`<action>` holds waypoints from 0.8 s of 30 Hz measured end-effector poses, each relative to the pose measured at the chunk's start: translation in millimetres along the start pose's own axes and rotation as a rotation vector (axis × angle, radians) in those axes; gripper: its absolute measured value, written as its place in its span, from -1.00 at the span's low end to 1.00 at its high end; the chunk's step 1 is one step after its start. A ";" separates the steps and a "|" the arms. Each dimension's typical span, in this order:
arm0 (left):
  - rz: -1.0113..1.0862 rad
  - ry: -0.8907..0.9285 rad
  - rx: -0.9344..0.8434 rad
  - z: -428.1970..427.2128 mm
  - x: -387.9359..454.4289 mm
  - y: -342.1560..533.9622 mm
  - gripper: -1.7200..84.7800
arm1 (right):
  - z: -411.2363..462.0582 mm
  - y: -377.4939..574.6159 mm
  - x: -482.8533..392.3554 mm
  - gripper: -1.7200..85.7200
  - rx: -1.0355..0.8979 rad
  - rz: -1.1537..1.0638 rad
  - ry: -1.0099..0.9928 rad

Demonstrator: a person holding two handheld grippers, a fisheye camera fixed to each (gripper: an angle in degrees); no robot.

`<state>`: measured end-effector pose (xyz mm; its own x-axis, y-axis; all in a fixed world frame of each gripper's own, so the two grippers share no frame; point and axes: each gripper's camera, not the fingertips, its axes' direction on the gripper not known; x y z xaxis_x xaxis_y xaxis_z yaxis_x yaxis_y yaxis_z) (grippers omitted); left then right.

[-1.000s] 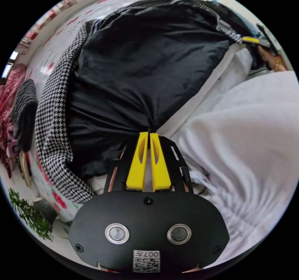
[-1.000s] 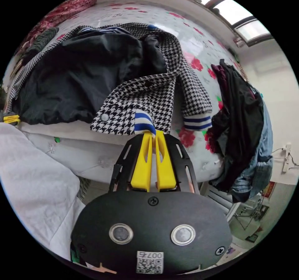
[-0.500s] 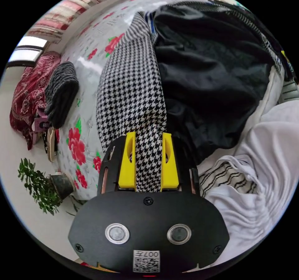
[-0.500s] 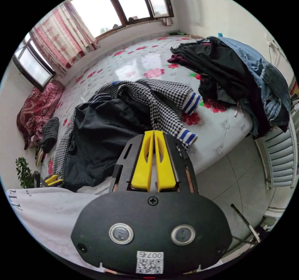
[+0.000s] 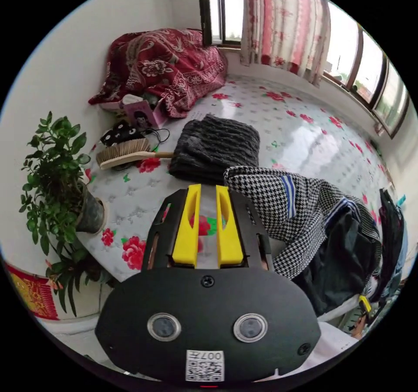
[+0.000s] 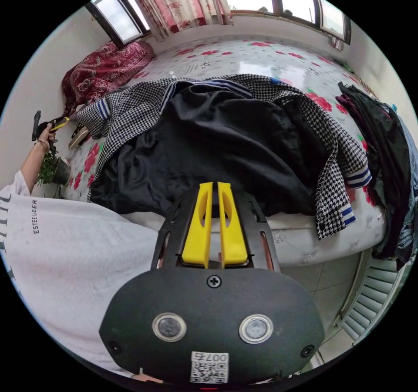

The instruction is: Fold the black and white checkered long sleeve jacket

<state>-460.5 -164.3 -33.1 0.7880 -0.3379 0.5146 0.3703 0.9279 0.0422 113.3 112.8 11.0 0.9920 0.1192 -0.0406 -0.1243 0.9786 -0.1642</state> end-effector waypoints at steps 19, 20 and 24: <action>-0.138 0.242 -0.339 37.0 -70.5 310.2 -0.64 | 150.2 -17.9 -70.2 -0.84 -0.367 -0.386 0.235; -0.107 0.225 -0.335 37.0 -71.7 304.9 -0.62 | 149.7 -19.4 -70.0 -0.84 -0.351 -0.368 0.234; 0.068 0.096 -0.350 43.3 -55.1 291.0 -0.62 | 152.9 -25.2 -64.0 -0.85 -0.386 -0.303 0.221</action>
<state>-417.4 131.2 -12.1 0.8531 -0.3054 0.4230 0.4478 0.8446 -0.2934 56.0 106.2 168.4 0.9618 -0.2379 -0.1353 0.1270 0.8259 -0.5493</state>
